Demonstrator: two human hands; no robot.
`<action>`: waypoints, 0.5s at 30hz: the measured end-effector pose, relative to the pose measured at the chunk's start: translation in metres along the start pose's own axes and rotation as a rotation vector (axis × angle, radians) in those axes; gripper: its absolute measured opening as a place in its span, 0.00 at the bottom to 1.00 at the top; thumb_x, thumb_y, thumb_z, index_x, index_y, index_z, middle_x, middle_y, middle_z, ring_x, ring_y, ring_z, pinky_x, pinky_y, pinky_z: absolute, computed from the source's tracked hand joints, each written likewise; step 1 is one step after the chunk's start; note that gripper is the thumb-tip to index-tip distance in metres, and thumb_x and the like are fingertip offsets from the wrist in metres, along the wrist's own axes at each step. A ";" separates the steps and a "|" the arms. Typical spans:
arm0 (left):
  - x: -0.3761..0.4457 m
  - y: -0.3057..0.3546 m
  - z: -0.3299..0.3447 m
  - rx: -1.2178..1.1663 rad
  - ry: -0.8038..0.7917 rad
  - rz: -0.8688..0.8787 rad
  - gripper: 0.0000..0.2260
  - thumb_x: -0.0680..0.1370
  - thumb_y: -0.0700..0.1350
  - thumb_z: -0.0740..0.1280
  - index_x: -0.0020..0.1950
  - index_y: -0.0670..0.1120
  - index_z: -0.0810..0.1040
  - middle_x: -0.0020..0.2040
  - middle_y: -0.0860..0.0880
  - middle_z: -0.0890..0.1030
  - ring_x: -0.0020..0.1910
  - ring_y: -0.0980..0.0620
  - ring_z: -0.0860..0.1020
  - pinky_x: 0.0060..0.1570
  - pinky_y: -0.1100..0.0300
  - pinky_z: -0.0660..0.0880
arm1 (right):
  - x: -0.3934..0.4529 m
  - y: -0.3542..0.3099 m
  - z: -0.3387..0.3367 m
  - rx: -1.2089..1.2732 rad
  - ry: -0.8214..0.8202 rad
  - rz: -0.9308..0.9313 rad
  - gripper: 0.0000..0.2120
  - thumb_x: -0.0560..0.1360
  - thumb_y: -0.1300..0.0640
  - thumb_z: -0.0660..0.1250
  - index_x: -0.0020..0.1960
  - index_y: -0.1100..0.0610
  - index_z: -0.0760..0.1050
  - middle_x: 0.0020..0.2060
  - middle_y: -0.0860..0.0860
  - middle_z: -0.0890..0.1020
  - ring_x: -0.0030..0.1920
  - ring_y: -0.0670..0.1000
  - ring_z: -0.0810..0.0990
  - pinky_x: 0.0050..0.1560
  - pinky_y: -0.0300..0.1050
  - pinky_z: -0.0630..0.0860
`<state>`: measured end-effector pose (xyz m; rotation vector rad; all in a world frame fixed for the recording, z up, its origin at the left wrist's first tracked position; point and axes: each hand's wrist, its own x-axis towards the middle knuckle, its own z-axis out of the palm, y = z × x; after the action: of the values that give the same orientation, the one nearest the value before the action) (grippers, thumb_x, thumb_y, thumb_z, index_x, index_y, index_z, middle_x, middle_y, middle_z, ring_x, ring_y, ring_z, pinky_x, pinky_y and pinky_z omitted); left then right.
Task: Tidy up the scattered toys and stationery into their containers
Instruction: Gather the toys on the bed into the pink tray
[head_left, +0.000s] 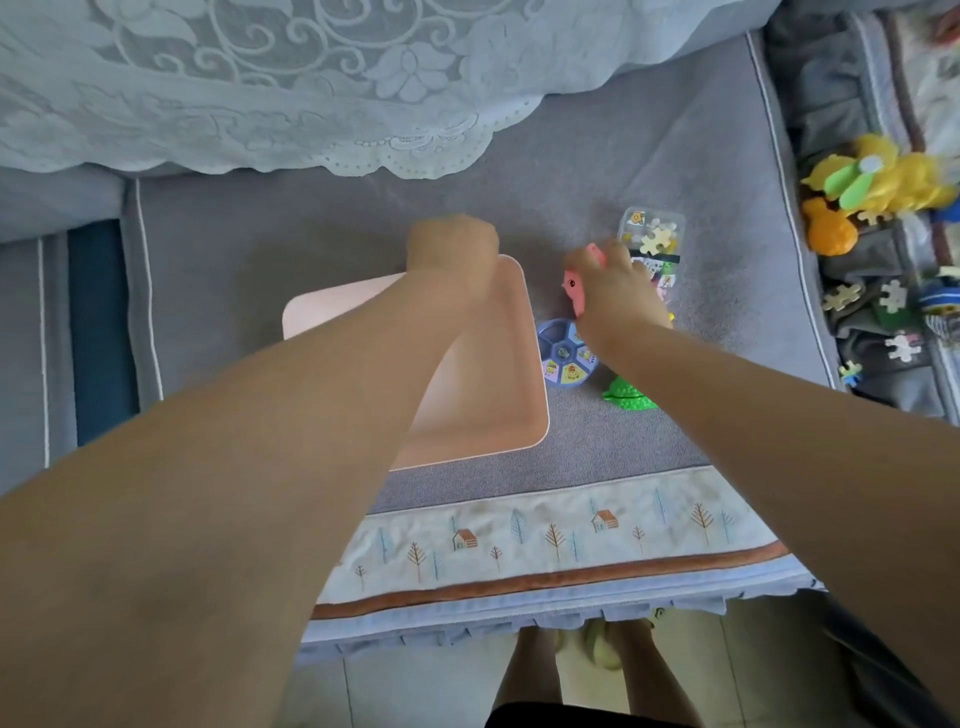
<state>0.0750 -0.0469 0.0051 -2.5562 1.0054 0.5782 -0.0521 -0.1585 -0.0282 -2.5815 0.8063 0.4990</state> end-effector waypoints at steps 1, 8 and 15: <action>-0.004 0.005 0.001 -0.048 0.058 0.007 0.07 0.77 0.39 0.62 0.51 0.46 0.79 0.50 0.45 0.81 0.51 0.42 0.79 0.40 0.58 0.63 | -0.001 0.001 0.001 -0.006 0.014 0.008 0.29 0.71 0.72 0.64 0.67 0.52 0.65 0.68 0.57 0.63 0.63 0.62 0.68 0.54 0.54 0.73; -0.037 0.059 0.025 -0.056 0.383 0.339 0.10 0.74 0.47 0.62 0.51 0.46 0.79 0.51 0.46 0.75 0.58 0.44 0.70 0.53 0.53 0.58 | -0.012 0.011 0.007 0.019 0.101 0.071 0.21 0.74 0.65 0.66 0.63 0.53 0.67 0.65 0.57 0.65 0.59 0.65 0.69 0.51 0.53 0.72; -0.044 0.104 0.049 0.168 -0.017 0.217 0.33 0.71 0.58 0.68 0.71 0.43 0.66 0.63 0.44 0.76 0.68 0.39 0.66 0.74 0.43 0.48 | -0.017 0.023 0.010 0.060 0.113 0.048 0.20 0.75 0.61 0.66 0.65 0.53 0.66 0.69 0.57 0.62 0.60 0.65 0.68 0.54 0.54 0.74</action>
<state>-0.0396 -0.0725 -0.0324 -2.3096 1.2783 0.5447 -0.0805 -0.1636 -0.0349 -2.5591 0.9088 0.3396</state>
